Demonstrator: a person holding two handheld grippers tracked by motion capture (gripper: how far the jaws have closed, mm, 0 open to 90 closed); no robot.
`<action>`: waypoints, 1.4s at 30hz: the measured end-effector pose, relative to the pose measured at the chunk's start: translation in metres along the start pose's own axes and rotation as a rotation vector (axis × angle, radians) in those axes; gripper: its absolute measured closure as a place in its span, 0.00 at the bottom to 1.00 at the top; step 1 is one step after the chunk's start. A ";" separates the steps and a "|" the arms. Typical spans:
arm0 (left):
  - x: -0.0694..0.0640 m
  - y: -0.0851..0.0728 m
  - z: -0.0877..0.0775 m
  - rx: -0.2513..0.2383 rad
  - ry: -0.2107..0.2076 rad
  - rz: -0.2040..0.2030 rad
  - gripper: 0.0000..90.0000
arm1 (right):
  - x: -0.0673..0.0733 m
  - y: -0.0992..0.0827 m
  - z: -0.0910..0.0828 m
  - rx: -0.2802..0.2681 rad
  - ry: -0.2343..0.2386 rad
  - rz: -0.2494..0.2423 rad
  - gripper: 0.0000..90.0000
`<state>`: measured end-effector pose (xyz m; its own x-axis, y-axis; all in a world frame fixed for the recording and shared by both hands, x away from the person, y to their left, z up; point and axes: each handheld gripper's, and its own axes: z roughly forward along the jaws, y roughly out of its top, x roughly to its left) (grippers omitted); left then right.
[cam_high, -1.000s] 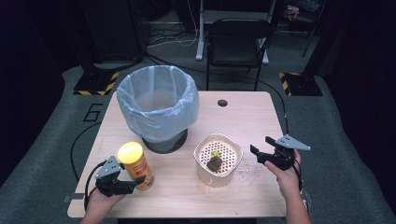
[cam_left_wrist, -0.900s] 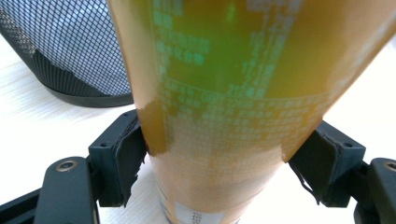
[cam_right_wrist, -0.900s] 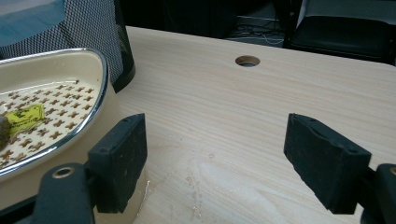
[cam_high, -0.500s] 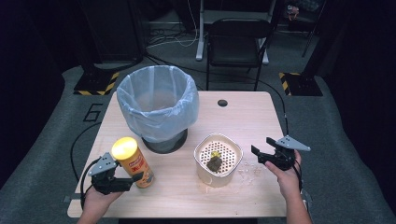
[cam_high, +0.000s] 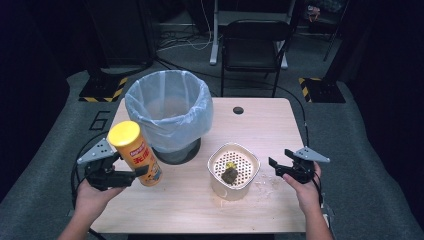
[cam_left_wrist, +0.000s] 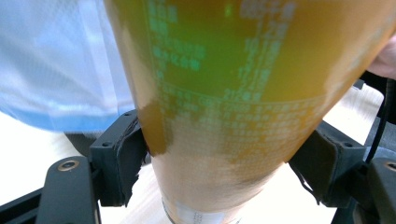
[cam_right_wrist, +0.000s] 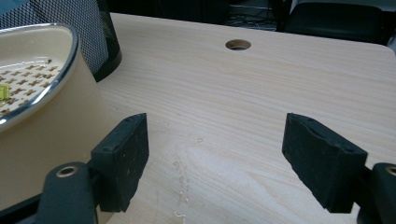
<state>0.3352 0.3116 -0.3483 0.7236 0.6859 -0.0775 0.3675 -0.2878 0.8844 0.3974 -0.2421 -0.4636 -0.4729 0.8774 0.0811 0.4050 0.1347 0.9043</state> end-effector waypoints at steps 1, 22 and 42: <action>0.000 0.000 0.000 0.000 0.000 0.000 0.27 | 0.000 0.000 0.000 0.000 0.000 0.000 0.25; -0.014 0.090 -0.001 0.041 -0.045 0.027 0.26 | -0.006 -0.009 0.005 0.032 -0.001 0.021 0.26; -0.022 0.177 -0.006 0.022 -0.066 0.031 0.26 | -0.009 -0.012 0.007 0.043 0.016 0.042 0.26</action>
<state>0.3813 0.2496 -0.1878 0.7714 0.6312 -0.0808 0.3561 -0.3231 0.8768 0.4028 -0.2484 -0.4784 -0.4673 0.8751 0.1260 0.4581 0.1178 0.8811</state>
